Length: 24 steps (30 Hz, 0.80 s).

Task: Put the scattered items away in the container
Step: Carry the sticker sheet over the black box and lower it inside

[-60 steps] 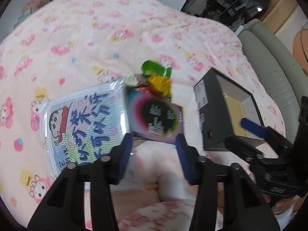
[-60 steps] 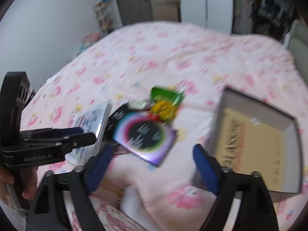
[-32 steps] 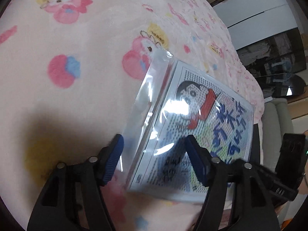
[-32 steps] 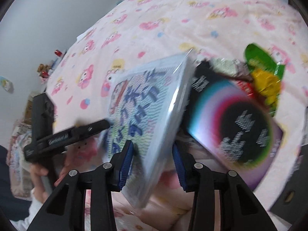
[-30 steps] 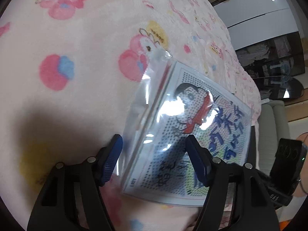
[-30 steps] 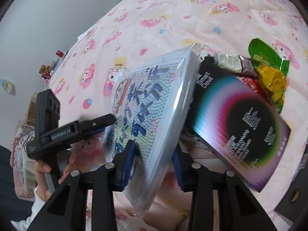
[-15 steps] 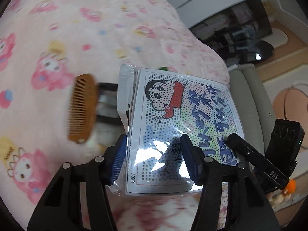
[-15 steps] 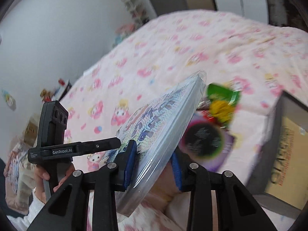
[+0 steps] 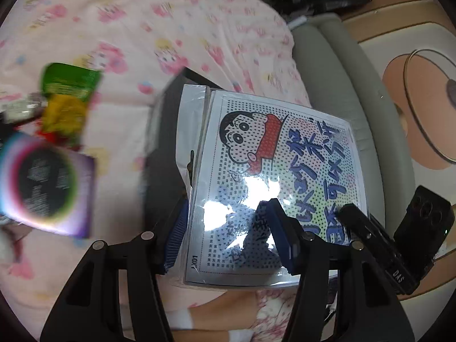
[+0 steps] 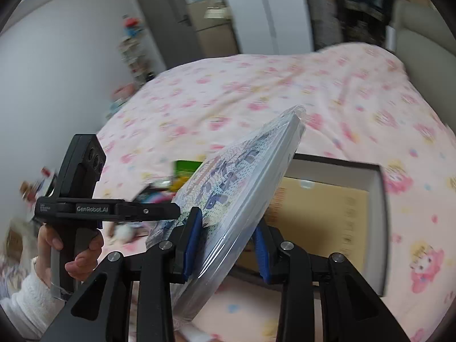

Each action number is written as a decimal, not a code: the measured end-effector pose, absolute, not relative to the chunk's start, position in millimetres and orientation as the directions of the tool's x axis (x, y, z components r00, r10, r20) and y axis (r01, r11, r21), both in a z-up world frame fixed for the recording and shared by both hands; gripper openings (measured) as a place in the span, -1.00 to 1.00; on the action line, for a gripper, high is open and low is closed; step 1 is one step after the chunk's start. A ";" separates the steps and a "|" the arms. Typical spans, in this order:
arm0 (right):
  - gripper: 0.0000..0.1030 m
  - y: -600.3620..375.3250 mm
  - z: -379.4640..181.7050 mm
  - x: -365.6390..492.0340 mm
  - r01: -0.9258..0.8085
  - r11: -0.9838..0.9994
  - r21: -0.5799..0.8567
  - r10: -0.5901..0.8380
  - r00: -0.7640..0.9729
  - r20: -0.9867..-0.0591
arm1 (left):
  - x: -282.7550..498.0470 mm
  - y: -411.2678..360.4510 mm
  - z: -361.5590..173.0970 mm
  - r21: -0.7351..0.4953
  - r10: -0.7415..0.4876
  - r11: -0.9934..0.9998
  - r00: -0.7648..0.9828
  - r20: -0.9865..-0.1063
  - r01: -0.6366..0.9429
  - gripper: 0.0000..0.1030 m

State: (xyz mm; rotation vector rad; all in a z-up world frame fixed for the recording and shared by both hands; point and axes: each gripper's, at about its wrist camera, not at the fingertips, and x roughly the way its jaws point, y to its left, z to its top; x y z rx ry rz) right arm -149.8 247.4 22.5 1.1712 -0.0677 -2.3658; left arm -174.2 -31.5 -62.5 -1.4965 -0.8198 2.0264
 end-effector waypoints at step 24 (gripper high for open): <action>-0.31 342.0 -98.0 -208.5 0.188 -0.964 0.187 -0.252 -0.432 -0.866 | -226.1 74.0 -130.5 -0.515 0.544 -0.837 -0.179 -0.820 -0.185 -0.11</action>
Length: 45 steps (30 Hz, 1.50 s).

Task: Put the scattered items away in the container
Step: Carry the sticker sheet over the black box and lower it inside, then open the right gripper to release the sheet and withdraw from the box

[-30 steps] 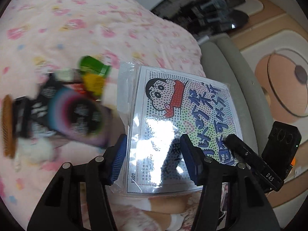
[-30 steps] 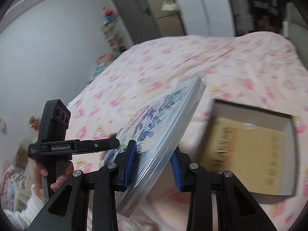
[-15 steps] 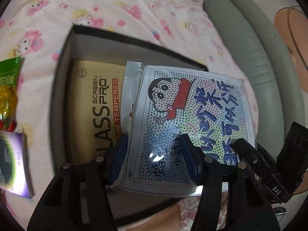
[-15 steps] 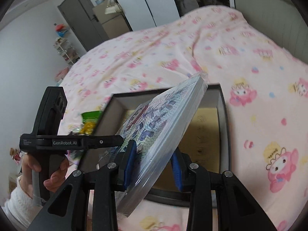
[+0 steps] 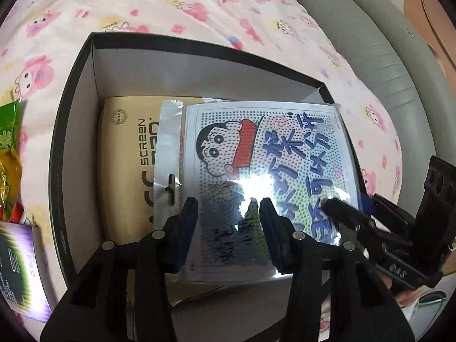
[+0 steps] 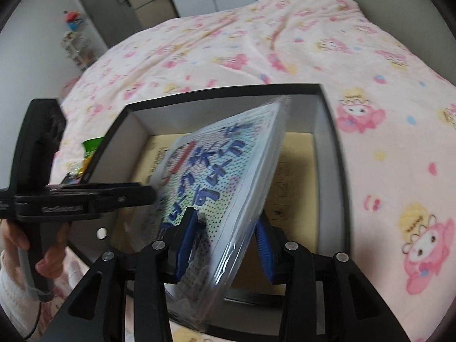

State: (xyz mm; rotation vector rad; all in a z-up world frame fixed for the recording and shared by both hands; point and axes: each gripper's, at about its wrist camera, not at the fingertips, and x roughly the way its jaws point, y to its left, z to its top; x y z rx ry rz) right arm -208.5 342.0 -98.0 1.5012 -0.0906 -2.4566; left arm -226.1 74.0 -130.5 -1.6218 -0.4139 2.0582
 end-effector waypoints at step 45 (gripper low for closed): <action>-0.10 412.0 -108.4 -233.4 -0.092 -0.979 0.182 -0.104 -0.542 -0.834 | -257.3 109.9 -148.1 -0.446 0.454 -0.889 -0.073 -0.888 -0.104 -0.05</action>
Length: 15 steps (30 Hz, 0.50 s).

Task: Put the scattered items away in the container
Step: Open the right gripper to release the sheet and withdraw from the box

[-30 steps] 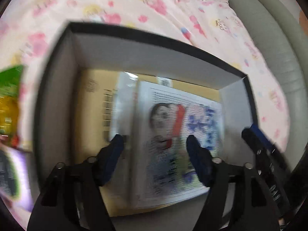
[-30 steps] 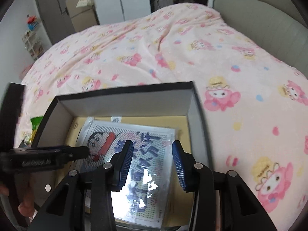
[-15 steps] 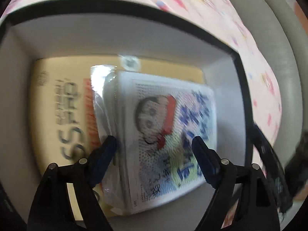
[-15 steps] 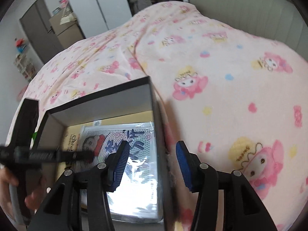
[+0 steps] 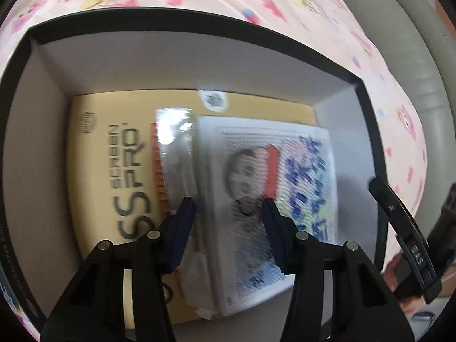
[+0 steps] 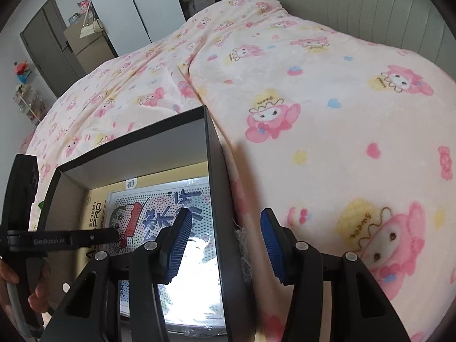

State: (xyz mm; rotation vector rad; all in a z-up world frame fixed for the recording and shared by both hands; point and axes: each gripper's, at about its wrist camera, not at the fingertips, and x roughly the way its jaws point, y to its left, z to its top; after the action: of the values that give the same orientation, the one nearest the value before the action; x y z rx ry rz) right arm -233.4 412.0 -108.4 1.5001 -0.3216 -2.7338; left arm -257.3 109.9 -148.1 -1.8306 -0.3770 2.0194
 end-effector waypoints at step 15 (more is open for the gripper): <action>-0.35 379.8 -80.8 -227.9 0.080 -0.993 0.087 -0.118 -0.622 -0.774 | -263.1 97.9 -114.5 -0.305 0.341 -0.935 -0.228 -0.912 -0.179 -0.04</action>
State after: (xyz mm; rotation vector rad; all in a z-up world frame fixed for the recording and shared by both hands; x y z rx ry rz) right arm -227.9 379.8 -80.8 1.3089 -0.0670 -2.7332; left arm -263.1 97.9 -114.5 -1.7045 -0.1929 2.2219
